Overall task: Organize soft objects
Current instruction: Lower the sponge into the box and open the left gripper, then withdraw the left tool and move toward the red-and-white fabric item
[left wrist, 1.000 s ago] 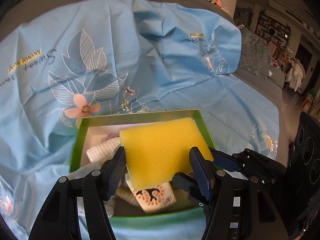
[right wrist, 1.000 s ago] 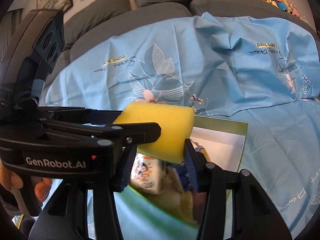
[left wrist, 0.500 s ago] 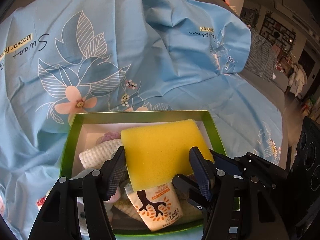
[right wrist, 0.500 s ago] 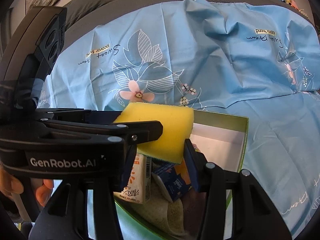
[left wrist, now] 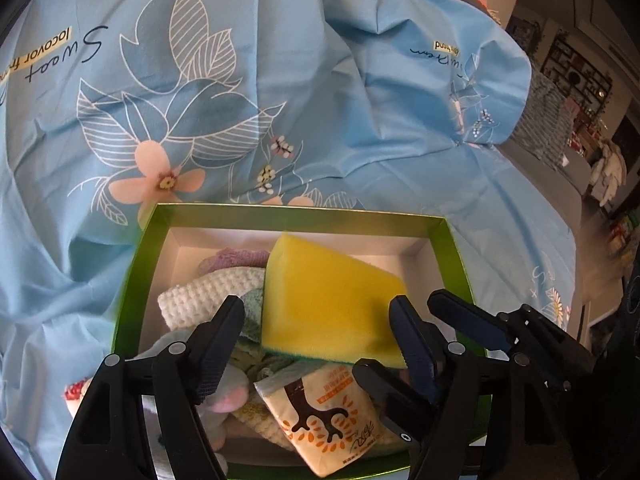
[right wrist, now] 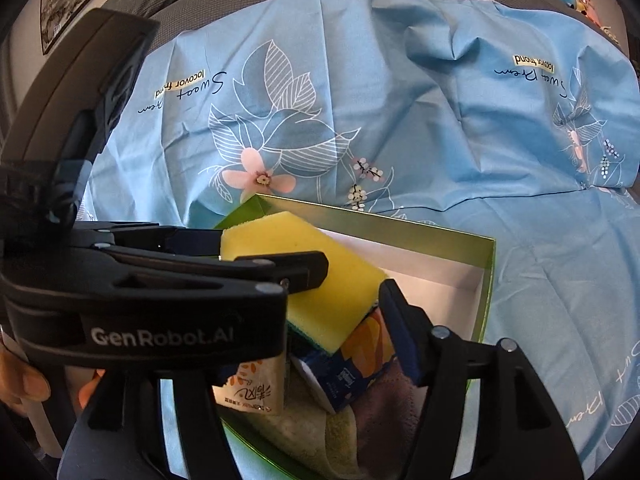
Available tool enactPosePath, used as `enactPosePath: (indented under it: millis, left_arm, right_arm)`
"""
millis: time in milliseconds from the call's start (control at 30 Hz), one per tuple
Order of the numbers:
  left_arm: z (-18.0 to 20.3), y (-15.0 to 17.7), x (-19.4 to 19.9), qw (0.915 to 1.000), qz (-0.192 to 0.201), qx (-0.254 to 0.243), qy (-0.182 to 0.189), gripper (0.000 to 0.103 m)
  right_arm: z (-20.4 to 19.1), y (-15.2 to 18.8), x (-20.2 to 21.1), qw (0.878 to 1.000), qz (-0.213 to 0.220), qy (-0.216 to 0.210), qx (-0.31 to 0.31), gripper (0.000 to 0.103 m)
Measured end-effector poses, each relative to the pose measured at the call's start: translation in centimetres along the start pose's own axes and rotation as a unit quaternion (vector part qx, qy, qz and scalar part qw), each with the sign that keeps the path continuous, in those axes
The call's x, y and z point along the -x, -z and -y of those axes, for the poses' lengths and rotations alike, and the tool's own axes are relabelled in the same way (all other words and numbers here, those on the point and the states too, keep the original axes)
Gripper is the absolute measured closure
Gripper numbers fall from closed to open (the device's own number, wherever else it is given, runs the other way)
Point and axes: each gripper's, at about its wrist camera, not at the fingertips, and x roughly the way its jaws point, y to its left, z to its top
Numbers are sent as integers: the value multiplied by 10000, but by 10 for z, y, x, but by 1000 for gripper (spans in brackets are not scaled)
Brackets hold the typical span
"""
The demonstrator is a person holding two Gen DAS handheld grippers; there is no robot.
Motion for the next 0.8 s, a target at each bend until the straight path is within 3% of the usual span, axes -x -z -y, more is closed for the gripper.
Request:
enactPosePath:
  millis: [400, 500, 567, 633, 767, 800]
  left_arm:
    - [-14, 4, 22, 9995, 85, 236, -171, 24]
    - [-16, 9, 30, 9994, 115, 256, -209, 10]
    - [-16, 14, 38, 9993, 178, 267, -203, 9]
    - [-16, 18, 44, 9992, 214, 278, -207, 9]
    - [-18, 30, 57, 9991, 241, 300, -203, 9]
    - [-19, 34, 61, 9990, 242, 334, -197, 8]
  right_arm:
    - [4, 4, 19, 9998, 104, 82, -128, 27]
    - [5, 8, 28, 9996, 132, 136, -190, 22]
    - [6, 11, 34, 9995, 136, 164, -245, 19]
    - [7, 15, 39, 9991, 104, 241, -328, 11]
    - [8, 22, 47, 9984, 48, 306, -480, 7]
    - [7, 24, 49, 9981, 20, 326, -519, 1]
